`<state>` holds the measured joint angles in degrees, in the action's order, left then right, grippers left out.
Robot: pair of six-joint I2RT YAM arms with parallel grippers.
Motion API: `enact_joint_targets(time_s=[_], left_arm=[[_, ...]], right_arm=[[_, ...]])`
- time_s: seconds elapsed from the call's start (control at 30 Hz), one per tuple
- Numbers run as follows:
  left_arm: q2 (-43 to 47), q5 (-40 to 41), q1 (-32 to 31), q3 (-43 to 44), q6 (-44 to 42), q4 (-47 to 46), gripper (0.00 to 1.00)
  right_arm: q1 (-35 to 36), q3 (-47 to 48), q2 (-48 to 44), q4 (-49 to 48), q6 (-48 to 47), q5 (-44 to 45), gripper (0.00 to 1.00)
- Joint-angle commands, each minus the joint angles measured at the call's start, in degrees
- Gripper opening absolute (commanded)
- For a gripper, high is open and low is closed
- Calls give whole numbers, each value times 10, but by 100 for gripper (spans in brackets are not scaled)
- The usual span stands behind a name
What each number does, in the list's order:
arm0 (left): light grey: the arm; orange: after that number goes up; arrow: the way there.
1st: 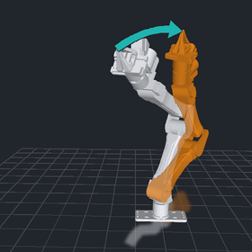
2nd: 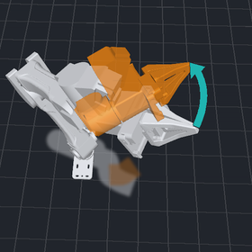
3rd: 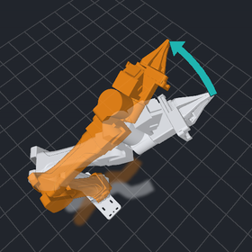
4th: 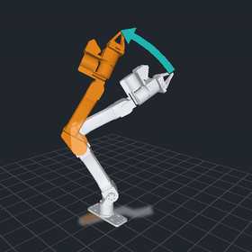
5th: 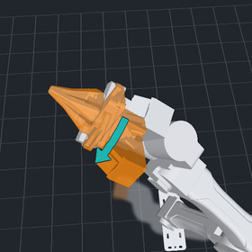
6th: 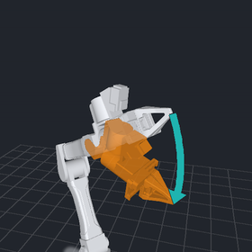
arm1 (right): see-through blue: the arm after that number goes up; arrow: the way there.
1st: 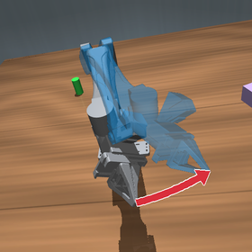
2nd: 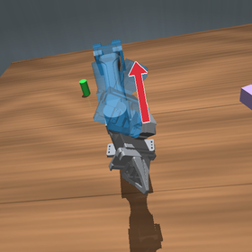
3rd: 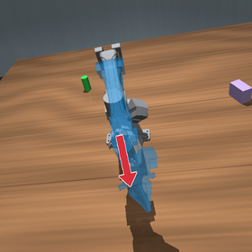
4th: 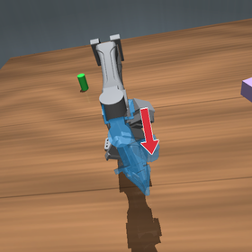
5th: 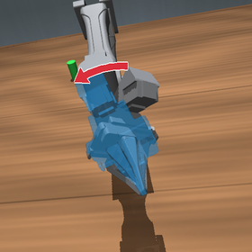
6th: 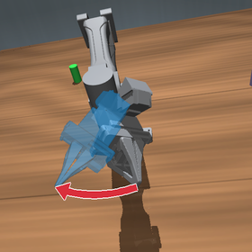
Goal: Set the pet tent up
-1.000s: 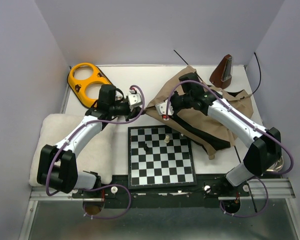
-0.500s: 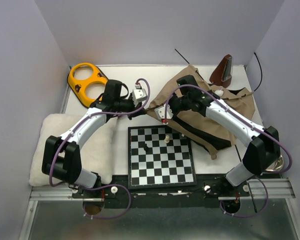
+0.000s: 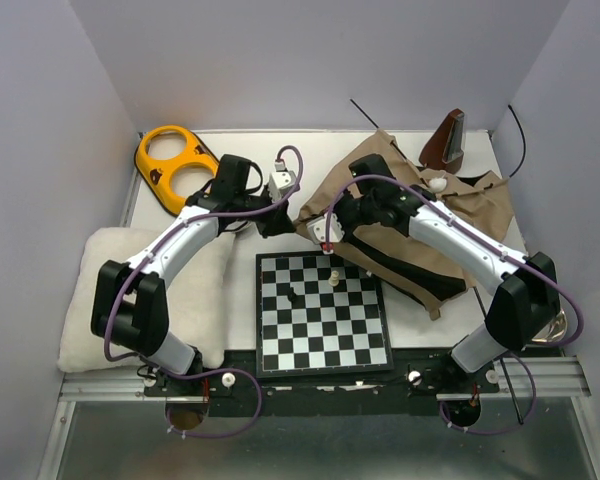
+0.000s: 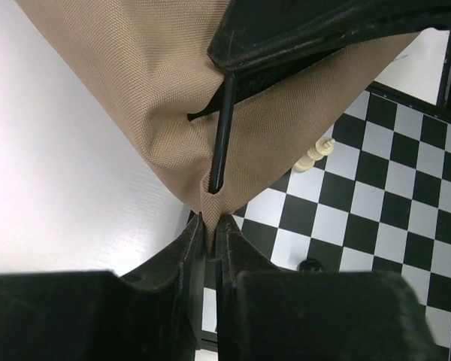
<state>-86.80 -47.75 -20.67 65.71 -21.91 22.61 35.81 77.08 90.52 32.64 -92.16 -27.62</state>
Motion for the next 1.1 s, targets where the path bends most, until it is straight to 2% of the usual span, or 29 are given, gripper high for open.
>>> enact_joint_targets(time_s=[0.0,0.07,0.2,0.43,0.63,0.8,0.97,1.07], left_arm=[[-14,-25,-10,36,42,1,20],[-20,-27,-11,39,47,4,21],[-22,-36,-10,39,56,-2,29],[-28,-39,-12,41,74,-15,30],[-26,-27,-8,46,34,34,32],[-5,-38,-4,34,0,55,40],[2,-37,-3,22,-6,59,38],[1,-30,-2,16,-7,48,31]], right_arm=[[3,-12,5,-5,-16,18,1],[3,-15,4,-7,-16,14,1],[5,-19,2,-11,-14,6,1],[12,-21,4,-20,-7,3,1],[12,-26,-3,-21,-6,5,1],[12,-28,-3,-21,-6,7,1],[12,-25,-3,-20,-2,6,1],[12,-27,-7,-20,0,4,1]])
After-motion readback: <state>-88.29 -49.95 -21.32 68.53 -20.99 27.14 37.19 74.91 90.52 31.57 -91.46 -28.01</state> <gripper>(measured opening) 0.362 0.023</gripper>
